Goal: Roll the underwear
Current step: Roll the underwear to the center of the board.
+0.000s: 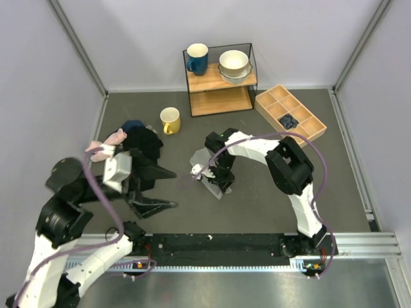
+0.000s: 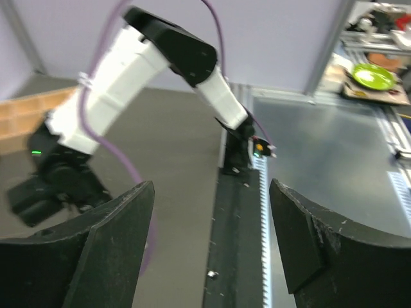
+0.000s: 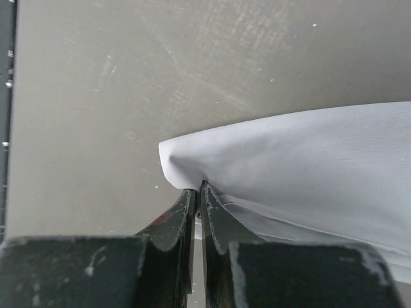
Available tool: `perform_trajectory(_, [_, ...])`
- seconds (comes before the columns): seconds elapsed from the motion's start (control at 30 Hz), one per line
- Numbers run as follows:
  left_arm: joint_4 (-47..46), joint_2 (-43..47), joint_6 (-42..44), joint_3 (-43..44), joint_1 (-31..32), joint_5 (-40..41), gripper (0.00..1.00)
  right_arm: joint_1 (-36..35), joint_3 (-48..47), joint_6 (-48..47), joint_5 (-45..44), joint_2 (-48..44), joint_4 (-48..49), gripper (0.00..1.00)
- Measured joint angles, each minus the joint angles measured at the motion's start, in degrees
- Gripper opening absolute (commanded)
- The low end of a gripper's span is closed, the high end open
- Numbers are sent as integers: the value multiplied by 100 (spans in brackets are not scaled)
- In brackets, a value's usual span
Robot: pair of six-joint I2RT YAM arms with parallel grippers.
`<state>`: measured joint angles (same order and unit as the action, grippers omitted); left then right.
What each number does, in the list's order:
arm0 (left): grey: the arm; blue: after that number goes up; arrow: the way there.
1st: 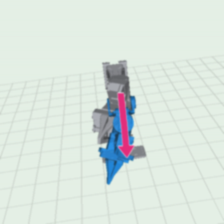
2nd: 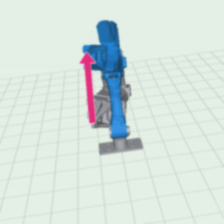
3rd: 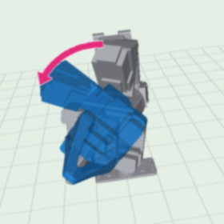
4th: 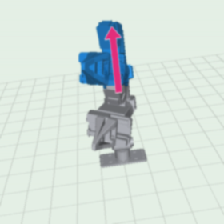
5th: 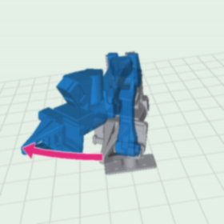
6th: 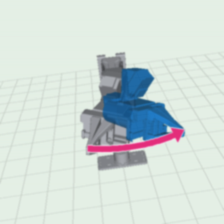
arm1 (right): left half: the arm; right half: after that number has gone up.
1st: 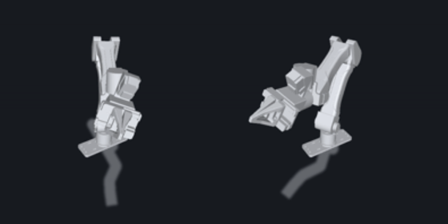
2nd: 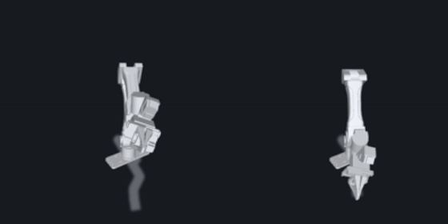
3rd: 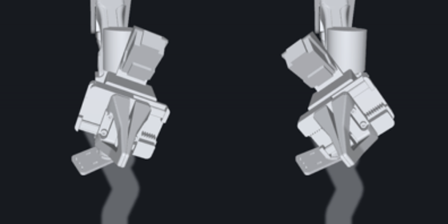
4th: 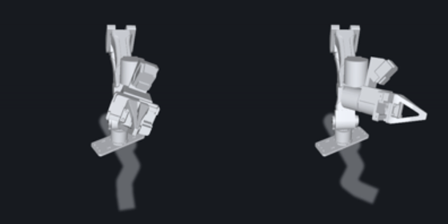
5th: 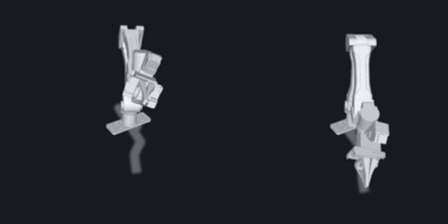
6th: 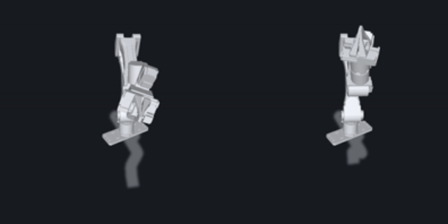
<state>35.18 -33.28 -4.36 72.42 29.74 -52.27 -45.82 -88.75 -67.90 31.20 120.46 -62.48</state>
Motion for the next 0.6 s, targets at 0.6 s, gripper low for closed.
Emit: perform_trajectory(0.6, [-426, -2291, 719, -1521, 3536, 2953, 70, 437, -1268, 516, 918, 1325, -1829, 4])
